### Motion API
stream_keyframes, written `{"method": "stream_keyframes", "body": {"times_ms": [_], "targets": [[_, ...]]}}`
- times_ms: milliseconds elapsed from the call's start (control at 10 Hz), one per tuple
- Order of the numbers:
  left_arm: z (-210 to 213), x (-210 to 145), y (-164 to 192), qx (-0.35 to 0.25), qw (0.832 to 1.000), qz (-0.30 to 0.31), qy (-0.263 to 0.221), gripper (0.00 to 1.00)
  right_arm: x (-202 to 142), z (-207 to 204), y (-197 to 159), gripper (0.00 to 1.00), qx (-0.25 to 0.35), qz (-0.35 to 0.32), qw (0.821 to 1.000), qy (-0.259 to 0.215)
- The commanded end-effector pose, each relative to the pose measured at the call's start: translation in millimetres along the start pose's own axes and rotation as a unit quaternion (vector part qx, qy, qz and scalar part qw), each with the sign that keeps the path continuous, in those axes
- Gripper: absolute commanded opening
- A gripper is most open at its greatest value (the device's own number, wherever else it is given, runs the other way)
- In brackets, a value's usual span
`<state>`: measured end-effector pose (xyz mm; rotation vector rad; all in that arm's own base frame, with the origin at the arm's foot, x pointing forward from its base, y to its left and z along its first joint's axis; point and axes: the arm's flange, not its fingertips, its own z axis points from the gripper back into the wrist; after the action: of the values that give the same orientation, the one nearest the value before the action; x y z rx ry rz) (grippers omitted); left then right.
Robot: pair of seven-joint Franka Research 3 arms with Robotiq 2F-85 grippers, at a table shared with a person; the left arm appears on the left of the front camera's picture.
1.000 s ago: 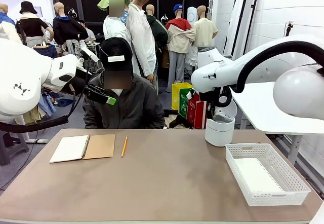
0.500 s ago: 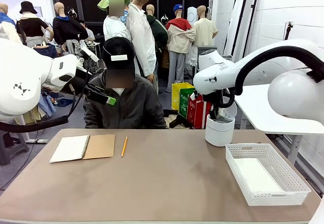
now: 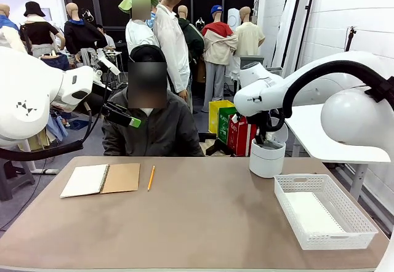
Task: Sort the paper based on its condition.
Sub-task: If a person hands you a paper, place it in the Organizing basket , and if it's crumpled, put it in the Trash can.
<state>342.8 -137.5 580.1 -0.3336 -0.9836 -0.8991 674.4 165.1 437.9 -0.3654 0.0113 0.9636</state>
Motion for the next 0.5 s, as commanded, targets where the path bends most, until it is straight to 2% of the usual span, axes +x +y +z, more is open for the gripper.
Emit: {"method": "stream_keyframes", "body": {"times_ms": [0,100,200,400], "targets": [[-0.7,-1.5,1.0,-0.002,1.0,-0.005,0.002,1.0,8.1,3.1,-4.7,0.67,-0.009,-0.012,1.0,0.015],[-0.7,-1.5,1.0,-0.002,1.0,-0.005,0.002,1.0,7.9,3.4,-4.4,0.87,-0.01,-0.013,1.0,0.015],[-0.7,-1.5,1.0,-0.002,1.0,-0.005,0.002,1.0,7.6,4.4,-4.4,1.0,-0.011,-0.014,1.0,0.013],[-0.7,-1.5,1.0,-0.002,1.0,-0.005,0.002,1.0,6.0,6.0,-4.3,1.0,-0.015,-0.018,1.0,0.014]]}}
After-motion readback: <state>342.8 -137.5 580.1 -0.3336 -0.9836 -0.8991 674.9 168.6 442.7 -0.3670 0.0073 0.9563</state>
